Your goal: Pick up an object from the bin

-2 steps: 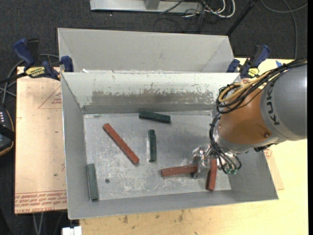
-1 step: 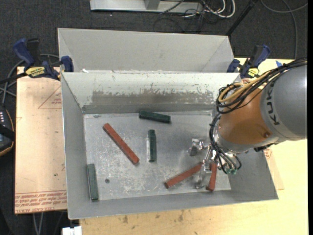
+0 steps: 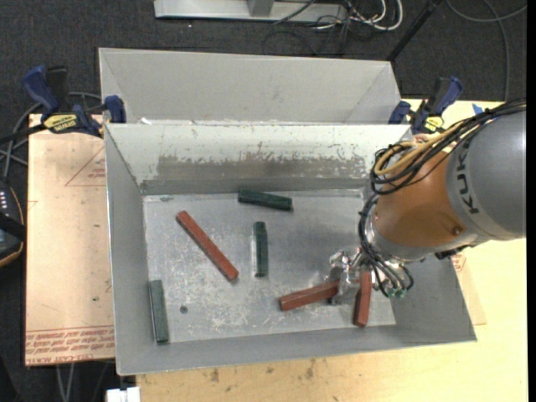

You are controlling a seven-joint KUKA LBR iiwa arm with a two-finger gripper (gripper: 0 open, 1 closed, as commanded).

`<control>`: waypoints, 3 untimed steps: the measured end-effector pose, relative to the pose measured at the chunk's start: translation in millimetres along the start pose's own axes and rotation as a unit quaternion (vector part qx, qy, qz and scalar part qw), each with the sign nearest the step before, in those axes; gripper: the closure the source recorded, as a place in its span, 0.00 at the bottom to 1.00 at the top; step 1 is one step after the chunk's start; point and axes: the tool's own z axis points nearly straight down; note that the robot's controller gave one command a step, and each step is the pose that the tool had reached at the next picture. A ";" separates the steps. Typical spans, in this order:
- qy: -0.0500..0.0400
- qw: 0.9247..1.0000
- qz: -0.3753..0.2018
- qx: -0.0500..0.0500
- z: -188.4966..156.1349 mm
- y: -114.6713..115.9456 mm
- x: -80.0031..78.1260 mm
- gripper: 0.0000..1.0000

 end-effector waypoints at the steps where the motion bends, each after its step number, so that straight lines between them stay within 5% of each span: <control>1: 0.000 1.000 0.000 0.000 0.2 0.0 0.1 0.00; 2: 0.000 1.000 0.000 0.000 -0.2 0.0 -0.1 1.00; 3: 0.000 0.999 -0.046 0.000 0.2 -19.8 12.2 1.00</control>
Offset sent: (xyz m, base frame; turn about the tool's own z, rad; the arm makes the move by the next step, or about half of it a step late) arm 0.0000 0.0000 0.0000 0.0000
